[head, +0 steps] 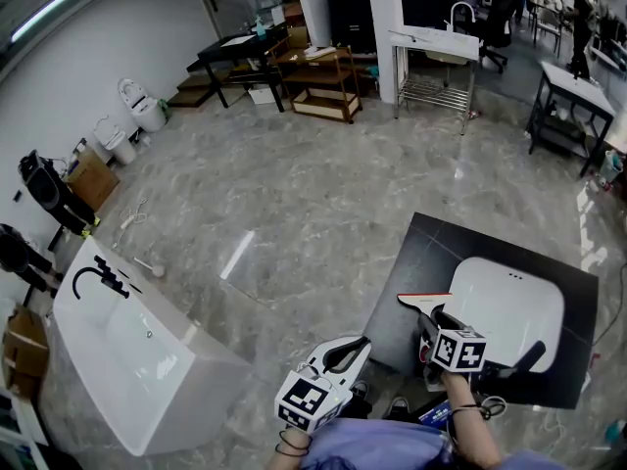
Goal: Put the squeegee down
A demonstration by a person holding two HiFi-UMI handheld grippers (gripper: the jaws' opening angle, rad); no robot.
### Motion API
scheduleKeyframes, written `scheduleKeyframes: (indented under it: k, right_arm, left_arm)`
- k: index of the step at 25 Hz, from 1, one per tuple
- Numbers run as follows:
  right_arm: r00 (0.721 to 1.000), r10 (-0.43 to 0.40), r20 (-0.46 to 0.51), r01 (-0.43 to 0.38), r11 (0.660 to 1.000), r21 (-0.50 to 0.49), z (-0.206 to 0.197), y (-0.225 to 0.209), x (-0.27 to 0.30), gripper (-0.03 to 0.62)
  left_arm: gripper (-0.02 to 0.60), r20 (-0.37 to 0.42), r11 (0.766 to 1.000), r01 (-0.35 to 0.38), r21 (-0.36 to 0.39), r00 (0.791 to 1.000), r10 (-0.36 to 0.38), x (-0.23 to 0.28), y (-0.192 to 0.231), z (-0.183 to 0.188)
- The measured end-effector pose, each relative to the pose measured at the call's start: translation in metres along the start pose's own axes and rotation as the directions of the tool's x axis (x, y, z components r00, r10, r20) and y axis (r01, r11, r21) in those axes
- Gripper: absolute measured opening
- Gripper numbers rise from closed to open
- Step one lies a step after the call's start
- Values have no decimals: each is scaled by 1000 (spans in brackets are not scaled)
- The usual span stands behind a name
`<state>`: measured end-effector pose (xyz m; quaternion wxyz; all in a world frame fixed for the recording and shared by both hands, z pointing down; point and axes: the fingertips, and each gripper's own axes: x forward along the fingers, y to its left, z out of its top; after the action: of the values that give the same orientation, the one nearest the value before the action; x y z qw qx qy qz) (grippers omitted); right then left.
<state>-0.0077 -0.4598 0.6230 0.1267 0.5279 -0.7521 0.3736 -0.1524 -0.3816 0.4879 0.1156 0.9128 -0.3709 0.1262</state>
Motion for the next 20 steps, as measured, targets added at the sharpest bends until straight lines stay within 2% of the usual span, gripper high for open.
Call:
scheduleKeyframes:
  k: [5, 10, 15, 20]
  right_arm:
    - [992, 123, 30, -122, 992, -24, 10, 25, -32, 178]
    - [975, 224, 1, -223, 970, -96, -3, 46, -66, 147]
    - [962, 271, -38, -274, 948, -162, -25, 54, -97, 112]
    - [953, 299, -46, -302, 938, -169, -42, 51, -117, 81]
  left_arm:
    - [26, 5, 1000, -20, -3, 1000, 20, 2, -24, -2]
    - [26, 8, 998, -64, -26, 998, 65, -1, -50, -12]
    - [26, -17, 993, -103, -54, 995, 103, -9, -80, -27]
    - [26, -57, 988, -135, -76, 990, 131, -21, -106, -49]
